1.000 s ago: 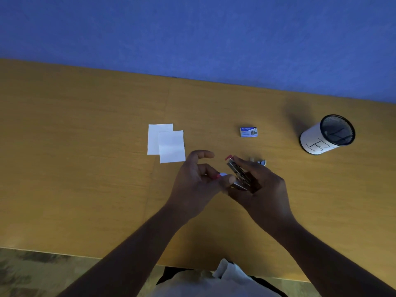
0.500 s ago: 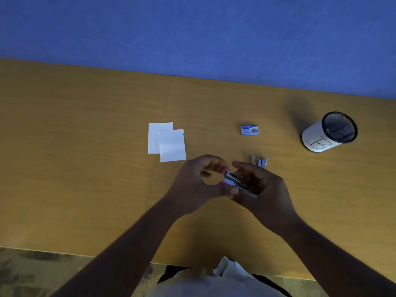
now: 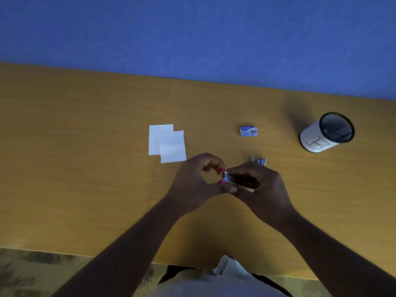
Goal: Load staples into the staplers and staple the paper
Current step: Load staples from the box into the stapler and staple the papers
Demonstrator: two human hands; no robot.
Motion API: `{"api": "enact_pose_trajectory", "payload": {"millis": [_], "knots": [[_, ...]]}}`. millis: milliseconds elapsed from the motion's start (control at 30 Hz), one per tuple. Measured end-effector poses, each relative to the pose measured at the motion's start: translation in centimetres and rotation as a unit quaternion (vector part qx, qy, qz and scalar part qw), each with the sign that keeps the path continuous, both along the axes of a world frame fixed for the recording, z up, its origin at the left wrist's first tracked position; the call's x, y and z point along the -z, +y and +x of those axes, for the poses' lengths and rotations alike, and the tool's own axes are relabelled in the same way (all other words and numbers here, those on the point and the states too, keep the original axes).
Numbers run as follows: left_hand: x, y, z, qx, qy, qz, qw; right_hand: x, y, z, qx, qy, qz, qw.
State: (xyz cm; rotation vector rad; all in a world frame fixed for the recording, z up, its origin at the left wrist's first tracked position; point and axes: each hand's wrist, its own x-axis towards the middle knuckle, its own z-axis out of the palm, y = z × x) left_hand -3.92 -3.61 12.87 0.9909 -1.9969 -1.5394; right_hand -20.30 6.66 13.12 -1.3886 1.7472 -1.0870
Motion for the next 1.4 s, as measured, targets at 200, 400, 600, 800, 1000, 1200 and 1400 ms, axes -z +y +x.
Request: {"api": "enact_pose_trajectory", "payload": {"millis": [200, 400, 600, 800, 1000, 1200, 1400], "knots": [[0.3, -0.3, 0.9, 0.029, -0.058, 0.023, 0.998, 0.6, 0.6, 0.1, 0.041, -0.033, 0.038, 0.998], [2.7, -1.9, 2.6, -0.087, -0.134, 0.111, 0.981, 1.2, 0.8, -0.3, 0.1, -0.064, 0.061, 0.991], [5.0, -4.5, 2.7, -0.211, -0.198, 0.057, 0.956, 1.8, 1.0, -0.4, 0.122, -0.05, 0.106, 0.986], [5.7, -8.5, 2.8, -0.182, -0.314, -0.074, 0.929, 2.2, 1.3, -0.1, 0.119, -0.048, 0.128, 0.984], [6.2, -10.8, 2.7, -0.091, -0.453, -0.14, 0.876, 2.5, 1.4, 0.2, 0.107, -0.076, 0.144, 0.981], [6.4, -11.5, 2.0, -0.064, -0.489, -0.147, 0.858, 2.4, 1.6, 0.2, 0.107, -0.064, 0.148, 0.981], [6.8, -11.4, 2.3, -0.072, -0.495, -0.171, 0.849, 2.0, 1.5, 0.3, 0.113, -0.062, 0.151, 0.98]]}}
